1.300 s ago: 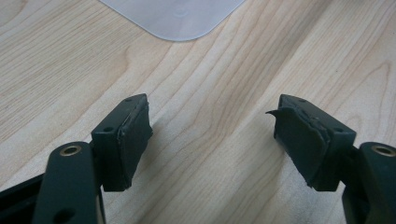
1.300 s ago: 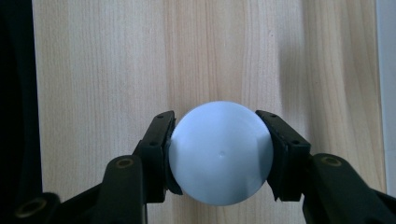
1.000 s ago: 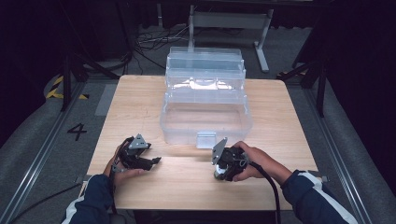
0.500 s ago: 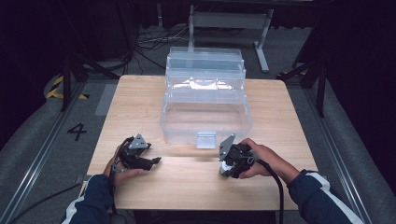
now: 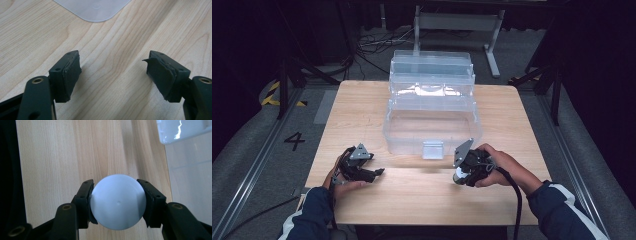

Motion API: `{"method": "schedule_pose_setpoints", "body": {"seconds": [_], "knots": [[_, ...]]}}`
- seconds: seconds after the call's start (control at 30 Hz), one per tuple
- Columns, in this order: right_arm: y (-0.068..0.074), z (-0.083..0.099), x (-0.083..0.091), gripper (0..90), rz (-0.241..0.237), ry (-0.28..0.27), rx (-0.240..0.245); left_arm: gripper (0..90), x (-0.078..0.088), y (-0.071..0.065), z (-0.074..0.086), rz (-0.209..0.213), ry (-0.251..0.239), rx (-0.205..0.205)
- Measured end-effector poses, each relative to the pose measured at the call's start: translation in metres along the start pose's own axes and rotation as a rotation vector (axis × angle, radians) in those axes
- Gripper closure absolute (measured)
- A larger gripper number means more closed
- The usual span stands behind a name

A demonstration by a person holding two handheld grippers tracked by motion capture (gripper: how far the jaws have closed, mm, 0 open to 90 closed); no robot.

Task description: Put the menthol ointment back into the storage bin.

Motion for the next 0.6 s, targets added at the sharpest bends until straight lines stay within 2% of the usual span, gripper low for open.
{"method": "schedule_pose_setpoints", "body": {"seconds": [0.6], "knots": [[-0.003,0.001,0.034,50.7,0.048,-0.021,0.002,27.4,0.0,0.0,0.0,0.001,0.0,0.0]]}}
Point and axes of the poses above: each handheld gripper's, and its own axes: x roughly backward along the jaws, z roughly out of its underside, y roughly to its left, the point moved 2 cm from there along -x, roughly forward along the jaws, and after that the axes turned 14 degrees about -z, right-handed, at the moved point
